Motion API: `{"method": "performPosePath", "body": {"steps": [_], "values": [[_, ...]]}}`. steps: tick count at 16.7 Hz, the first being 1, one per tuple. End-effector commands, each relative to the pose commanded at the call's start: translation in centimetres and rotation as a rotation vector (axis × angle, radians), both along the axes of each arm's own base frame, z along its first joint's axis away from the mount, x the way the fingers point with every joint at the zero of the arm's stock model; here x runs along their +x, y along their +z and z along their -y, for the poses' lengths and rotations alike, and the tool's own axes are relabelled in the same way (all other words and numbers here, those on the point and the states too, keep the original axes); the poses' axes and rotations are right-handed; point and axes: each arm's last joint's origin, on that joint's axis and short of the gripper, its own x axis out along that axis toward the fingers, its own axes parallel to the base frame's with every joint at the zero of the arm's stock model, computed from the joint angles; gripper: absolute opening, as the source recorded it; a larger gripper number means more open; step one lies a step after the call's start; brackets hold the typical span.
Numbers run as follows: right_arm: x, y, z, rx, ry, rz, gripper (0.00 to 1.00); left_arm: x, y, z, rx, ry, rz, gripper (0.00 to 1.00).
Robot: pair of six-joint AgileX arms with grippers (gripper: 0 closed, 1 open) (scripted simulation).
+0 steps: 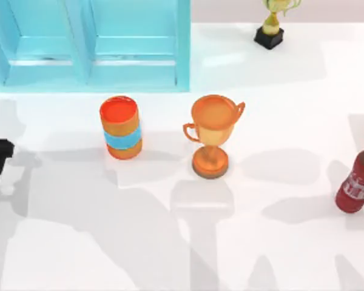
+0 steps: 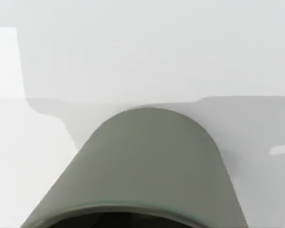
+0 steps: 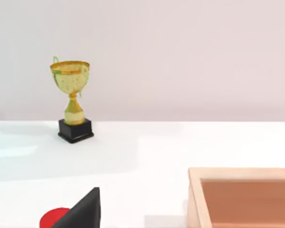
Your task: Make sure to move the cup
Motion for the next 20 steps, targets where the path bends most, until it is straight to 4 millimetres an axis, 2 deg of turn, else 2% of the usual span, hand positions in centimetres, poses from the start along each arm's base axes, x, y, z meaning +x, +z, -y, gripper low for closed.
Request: {"method": "performPosePath", "body": {"steps": [8,18,20], "values": [[0.0,0.0,0.0,0.0,0.0,0.0,1.0,0.0,0.0,0.0,0.0,0.0,0.0,0.02],[0.0,0.0,0.0,0.0,0.0,0.0,1.0,0.0,0.0,0.0,0.0,-0.002,-0.001,0.0],[0.0,0.0,0.0,0.0,0.0,0.0,1.0,0.3,0.3,-1.3,-0.009,-0.003,-0.015,0.0]]}}
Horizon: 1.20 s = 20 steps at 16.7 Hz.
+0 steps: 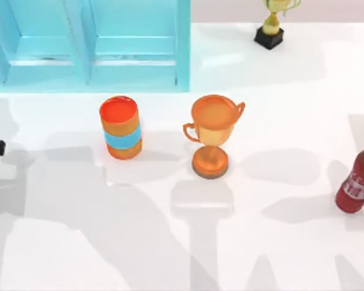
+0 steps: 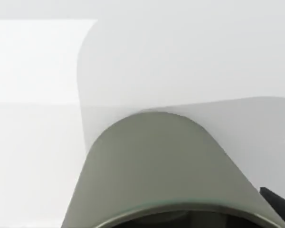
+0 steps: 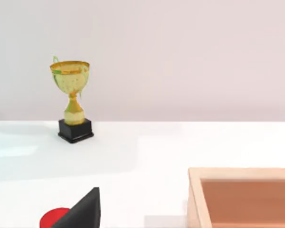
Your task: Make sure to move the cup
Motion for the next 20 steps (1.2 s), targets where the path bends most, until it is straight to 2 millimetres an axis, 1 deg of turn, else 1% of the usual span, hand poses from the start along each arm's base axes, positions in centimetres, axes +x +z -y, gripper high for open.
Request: {"method": "performPosePath", "body": {"steps": [2,5,7,9,11,16,18,20], "values": [[0.0,0.0,0.0,0.0,0.0,0.0,1.0,0.5,0.8,-2.5,-0.013,-0.001,-0.01,0.0],[0.0,0.0,0.0,0.0,0.0,0.0,1.0,1.4,3.4,-7.8,-0.028,-0.002,0.013,0.0],[0.0,0.0,0.0,0.0,0.0,0.0,1.0,1.0,5.1,-11.5,-0.035,0.002,0.027,0.0],[0.0,0.0,0.0,0.0,0.0,0.0,1.0,0.2,6.3,-14.2,-0.044,0.004,0.033,0.0],[0.0,0.0,0.0,0.0,0.0,0.0,1.0,-0.3,6.8,-15.3,-0.048,0.004,0.037,0.0],[0.0,0.0,0.0,0.0,0.0,0.0,1.0,-0.3,6.8,-15.2,-0.043,0.0,0.039,0.0],[0.0,0.0,0.0,0.0,0.0,0.0,1.0,-0.2,5.7,-15.3,-0.045,-0.001,0.037,0.0],[0.0,0.0,0.0,0.0,0.0,0.0,1.0,-0.1,3.6,-15.5,-0.043,-0.003,0.04,0.0]]}}
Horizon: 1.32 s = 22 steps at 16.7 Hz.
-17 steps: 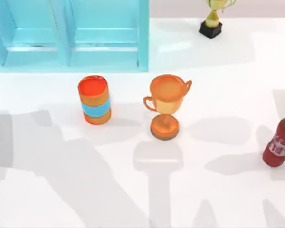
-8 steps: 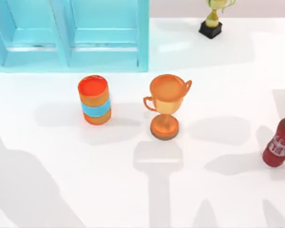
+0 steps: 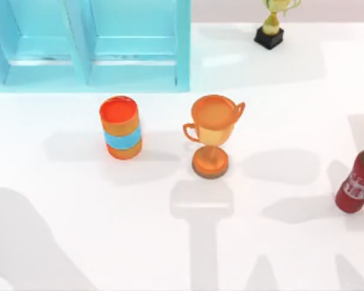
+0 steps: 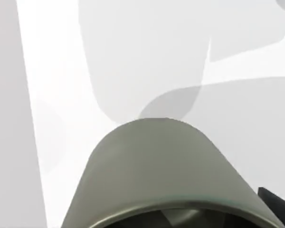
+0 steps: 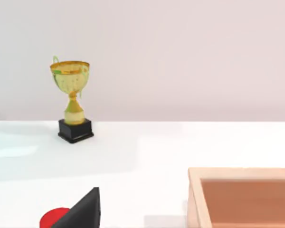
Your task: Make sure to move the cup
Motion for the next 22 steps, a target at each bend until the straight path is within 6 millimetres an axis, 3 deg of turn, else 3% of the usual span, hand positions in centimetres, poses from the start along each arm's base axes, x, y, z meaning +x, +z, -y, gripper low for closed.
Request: {"method": "performPosePath", "body": {"steps": [3,7,20,22], "values": [[0.0,0.0,0.0,0.0,0.0,0.0,1.0,-0.1,-2.8,-0.4,-0.003,0.006,-0.001,0.0],[0.0,0.0,0.0,0.0,0.0,0.0,1.0,-0.2,-3.2,-0.4,-0.005,0.007,-0.004,0.0],[0.0,0.0,0.0,0.0,0.0,0.0,1.0,-0.2,-3.2,-0.4,-0.005,0.007,-0.004,0.98],[0.0,0.0,0.0,0.0,0.0,0.0,1.0,-0.2,-3.2,-0.4,-0.005,0.007,-0.004,1.0]]}}
